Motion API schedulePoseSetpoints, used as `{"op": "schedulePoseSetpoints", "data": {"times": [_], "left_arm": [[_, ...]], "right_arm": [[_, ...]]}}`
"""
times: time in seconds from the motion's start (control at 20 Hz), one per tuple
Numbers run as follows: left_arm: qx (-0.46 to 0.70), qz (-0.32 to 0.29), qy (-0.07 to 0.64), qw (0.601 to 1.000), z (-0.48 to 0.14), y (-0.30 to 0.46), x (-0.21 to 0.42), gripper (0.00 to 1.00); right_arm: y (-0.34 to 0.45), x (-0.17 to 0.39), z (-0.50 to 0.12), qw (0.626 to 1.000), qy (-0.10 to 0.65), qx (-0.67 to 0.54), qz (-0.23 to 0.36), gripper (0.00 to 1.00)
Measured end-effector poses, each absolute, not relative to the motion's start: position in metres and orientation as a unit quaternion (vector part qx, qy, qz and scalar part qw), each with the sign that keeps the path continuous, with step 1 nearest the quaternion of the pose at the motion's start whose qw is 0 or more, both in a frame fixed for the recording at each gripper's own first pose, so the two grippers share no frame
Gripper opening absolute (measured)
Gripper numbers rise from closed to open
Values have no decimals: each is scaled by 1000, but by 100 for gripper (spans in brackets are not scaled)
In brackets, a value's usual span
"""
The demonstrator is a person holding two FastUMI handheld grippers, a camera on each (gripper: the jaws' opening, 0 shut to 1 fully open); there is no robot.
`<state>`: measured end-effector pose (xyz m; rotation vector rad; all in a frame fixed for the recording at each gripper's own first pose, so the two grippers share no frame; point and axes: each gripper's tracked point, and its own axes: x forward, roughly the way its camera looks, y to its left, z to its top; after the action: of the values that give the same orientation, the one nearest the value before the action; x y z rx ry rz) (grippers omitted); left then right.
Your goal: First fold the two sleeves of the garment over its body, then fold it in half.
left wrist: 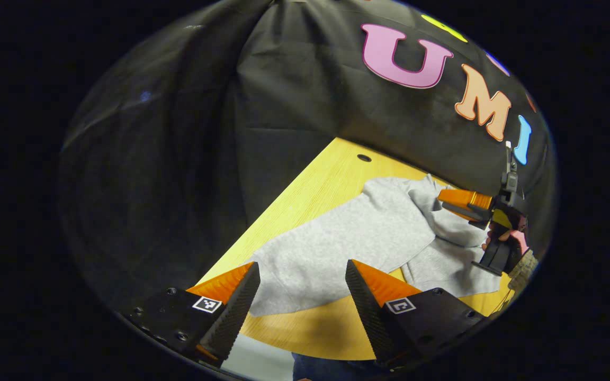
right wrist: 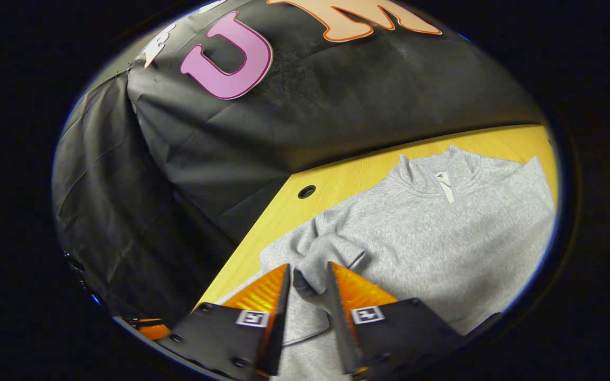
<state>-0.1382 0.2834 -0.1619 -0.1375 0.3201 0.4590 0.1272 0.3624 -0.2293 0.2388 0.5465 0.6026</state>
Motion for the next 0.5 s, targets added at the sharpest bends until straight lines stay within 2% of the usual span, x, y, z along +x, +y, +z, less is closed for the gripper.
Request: {"op": "schedulePoseSetpoints", "data": {"times": [0.05, 0.1, 0.15, 0.2, 0.3, 0.35, 0.4, 0.5], "left_arm": [[-67, 229, 163, 957, -167, 285, -138, 96], [-67, 230, 169, 956, -172, 287, -135, 96], [-67, 231, 174, 955, -177, 289, -134, 96], [-68, 231, 180, 954, -183, 291, -134, 96], [-68, 232, 193, 951, -194, 293, -134, 96], [-66, 233, 198, 950, -198, 294, -132, 96], [-64, 233, 200, 949, -201, 295, -132, 96], [-61, 235, 208, 947, -207, 297, -134, 96]], "right_arm": [[362, 127, -229, 913, 263, 110, 292, 65], [359, 122, -225, 916, 258, 102, 290, 77], [360, 120, -225, 919, 251, 94, 290, 97], [359, 118, -223, 921, 246, 88, 289, 93], [356, 112, -216, 927, 230, 69, 287, 98], [352, 111, -211, 930, 224, 59, 285, 94], [349, 107, -210, 932, 220, 52, 284, 98], [343, 100, -205, 933, 218, 42, 282, 98]]}}
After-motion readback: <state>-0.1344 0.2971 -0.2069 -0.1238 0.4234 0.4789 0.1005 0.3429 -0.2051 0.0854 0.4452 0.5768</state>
